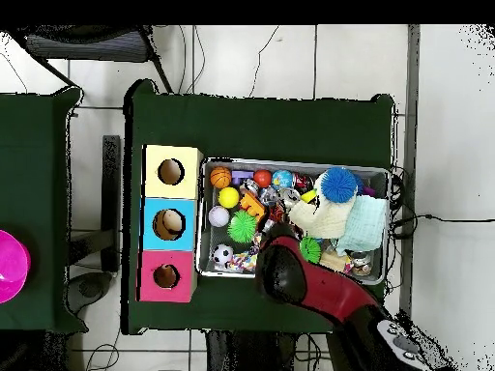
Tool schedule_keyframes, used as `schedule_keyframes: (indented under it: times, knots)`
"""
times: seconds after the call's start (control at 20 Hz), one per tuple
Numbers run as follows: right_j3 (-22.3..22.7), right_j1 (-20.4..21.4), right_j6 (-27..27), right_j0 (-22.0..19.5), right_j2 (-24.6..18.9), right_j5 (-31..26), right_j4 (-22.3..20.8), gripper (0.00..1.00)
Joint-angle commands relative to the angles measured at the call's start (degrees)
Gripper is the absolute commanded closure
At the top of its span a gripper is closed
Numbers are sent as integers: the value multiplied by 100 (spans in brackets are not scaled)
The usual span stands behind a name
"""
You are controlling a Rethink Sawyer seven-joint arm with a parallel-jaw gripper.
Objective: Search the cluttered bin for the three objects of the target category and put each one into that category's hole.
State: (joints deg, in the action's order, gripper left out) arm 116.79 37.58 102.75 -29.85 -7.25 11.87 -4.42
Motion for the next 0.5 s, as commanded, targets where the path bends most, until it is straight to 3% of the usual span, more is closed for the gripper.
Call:
schedule_keyframes:
  times: [0.05,0.5]
  knots:
    - [-910,-480,520,-350,-718,-69,-427,0]
    - [-1327,-878,342,-805,-854,-216,-830,0]
